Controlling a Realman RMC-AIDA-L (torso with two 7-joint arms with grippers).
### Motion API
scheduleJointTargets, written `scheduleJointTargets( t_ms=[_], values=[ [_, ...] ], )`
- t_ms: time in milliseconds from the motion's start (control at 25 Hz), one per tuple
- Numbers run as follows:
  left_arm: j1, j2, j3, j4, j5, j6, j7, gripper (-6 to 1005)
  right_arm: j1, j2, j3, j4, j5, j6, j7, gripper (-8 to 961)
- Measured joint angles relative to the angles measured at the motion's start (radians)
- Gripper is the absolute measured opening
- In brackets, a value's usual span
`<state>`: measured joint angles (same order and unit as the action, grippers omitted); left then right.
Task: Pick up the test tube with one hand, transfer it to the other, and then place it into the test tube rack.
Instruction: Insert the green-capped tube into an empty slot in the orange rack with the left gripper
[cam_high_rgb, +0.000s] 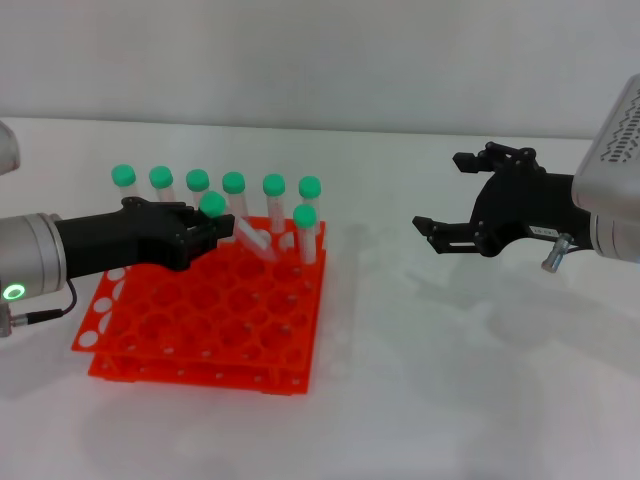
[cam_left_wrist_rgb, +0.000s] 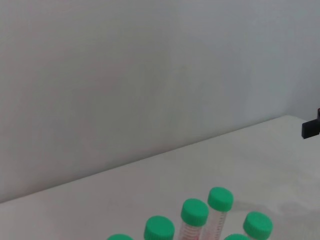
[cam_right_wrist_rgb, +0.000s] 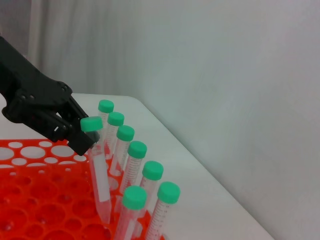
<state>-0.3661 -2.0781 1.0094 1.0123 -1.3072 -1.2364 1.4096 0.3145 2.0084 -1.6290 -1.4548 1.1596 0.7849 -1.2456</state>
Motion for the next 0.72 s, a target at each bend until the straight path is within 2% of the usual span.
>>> scheduleJointTargets(
  t_ms=[440,720],
  values=[
    [-0.046,0.001,0.0,-0.05,0.03,0.027,-0.009,206,0.012,0.001,0.0,0.018,0.0,-0.007,0.0,875],
    [-0.098,0.002,0.0,-0.061,0.106,0.03,-0.094,205,0.019,0.001,0.0,0.023,-0.003,-0.011,0.0,875]
  ],
)
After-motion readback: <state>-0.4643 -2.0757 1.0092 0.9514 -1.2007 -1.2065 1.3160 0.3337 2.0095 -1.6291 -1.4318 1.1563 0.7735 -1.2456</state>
